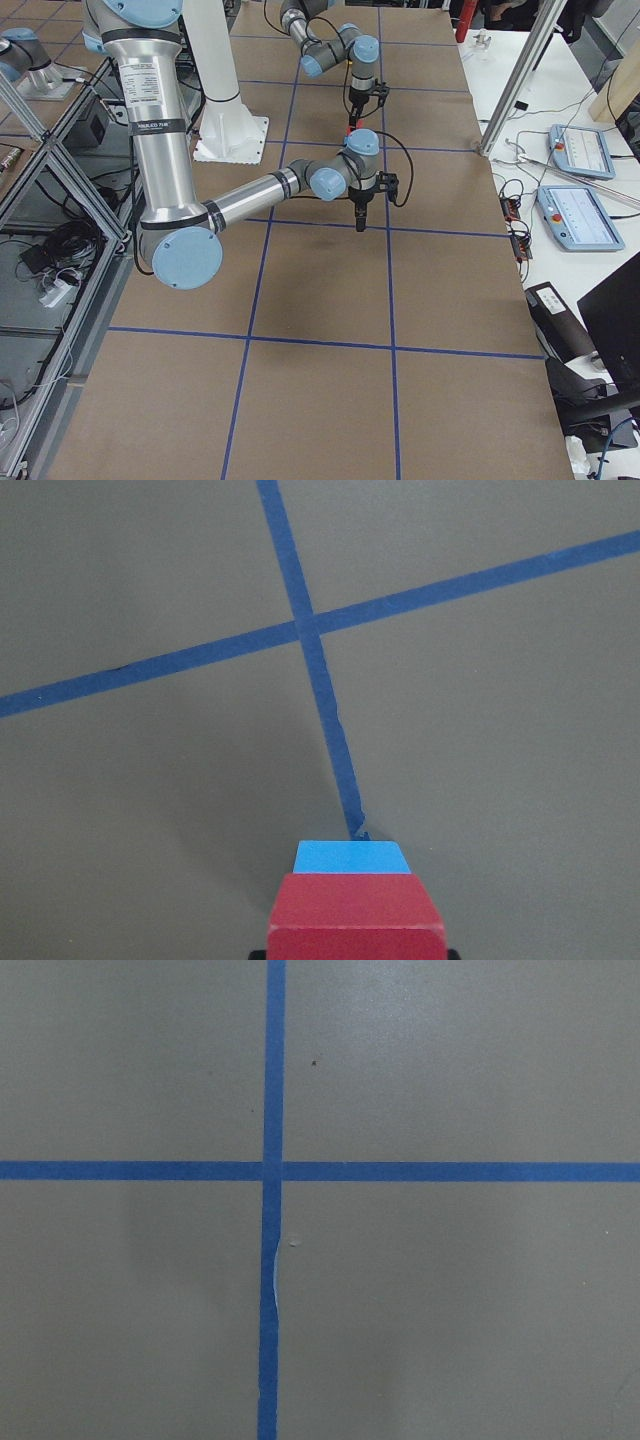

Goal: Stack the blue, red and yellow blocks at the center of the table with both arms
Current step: 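Lower the red cube onto the blue cube and open the left gripper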

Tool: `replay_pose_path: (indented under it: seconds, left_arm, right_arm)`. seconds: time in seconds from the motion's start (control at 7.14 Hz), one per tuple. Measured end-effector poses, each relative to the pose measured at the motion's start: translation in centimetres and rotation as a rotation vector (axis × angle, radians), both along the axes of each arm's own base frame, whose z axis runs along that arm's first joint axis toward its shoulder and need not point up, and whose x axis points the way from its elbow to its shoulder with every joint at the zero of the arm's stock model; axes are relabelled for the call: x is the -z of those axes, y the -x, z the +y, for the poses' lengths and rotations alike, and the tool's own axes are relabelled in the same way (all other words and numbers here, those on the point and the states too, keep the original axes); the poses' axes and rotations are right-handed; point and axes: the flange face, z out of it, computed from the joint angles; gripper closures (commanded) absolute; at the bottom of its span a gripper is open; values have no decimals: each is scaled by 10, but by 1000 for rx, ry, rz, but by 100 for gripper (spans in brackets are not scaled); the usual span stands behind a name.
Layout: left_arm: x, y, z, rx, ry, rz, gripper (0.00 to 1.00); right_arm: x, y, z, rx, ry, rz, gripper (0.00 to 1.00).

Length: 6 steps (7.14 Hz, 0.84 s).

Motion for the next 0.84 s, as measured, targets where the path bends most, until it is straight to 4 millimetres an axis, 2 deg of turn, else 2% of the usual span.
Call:
replay_pose_path:
  seconds: [0.14, 0.28, 0.42, 0.84]
  left_arm:
    - [0, 0, 0, 0, 0, 0, 41]
    - [-1, 0, 0, 0, 0, -1, 26]
    - [-2, 0, 0, -2, -1, 0, 2]
    - [-3, -3, 4, -8, -7, 8, 1]
  right_arm:
    - [0, 0, 0, 0, 0, 0, 0]
    - [-1, 0, 0, 0, 0, 0, 0]
    - [-1, 0, 0, 0, 1, 0, 0]
    - [-1, 1, 0, -3, 6, 1, 0]
